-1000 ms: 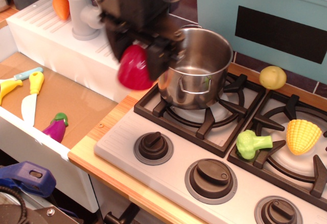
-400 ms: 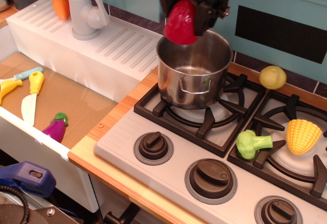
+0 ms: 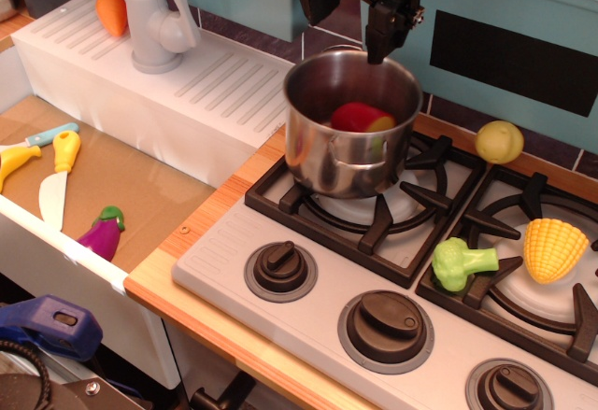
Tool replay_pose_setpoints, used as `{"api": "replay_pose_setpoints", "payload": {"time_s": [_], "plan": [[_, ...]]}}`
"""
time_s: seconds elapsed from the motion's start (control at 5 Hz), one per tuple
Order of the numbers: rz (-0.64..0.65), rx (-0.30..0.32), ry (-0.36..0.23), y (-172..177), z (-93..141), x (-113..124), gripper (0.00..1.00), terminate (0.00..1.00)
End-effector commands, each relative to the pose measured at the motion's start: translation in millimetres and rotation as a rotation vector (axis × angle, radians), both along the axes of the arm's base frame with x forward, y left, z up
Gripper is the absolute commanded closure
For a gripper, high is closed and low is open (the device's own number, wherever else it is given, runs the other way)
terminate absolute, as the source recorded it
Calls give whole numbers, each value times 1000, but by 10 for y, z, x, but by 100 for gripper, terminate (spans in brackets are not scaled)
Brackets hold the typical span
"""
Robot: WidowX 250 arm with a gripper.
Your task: Put sweet potato in pot
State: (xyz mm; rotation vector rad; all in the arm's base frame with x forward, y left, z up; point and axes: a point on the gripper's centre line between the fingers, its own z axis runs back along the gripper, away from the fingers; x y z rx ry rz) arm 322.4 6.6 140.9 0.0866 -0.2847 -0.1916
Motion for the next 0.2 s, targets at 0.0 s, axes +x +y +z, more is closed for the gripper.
{"api": "replay_pose_setpoints", "payload": {"time_s": [0.0], "plan": [[0, 1, -44, 25, 128, 70, 0, 100]]}}
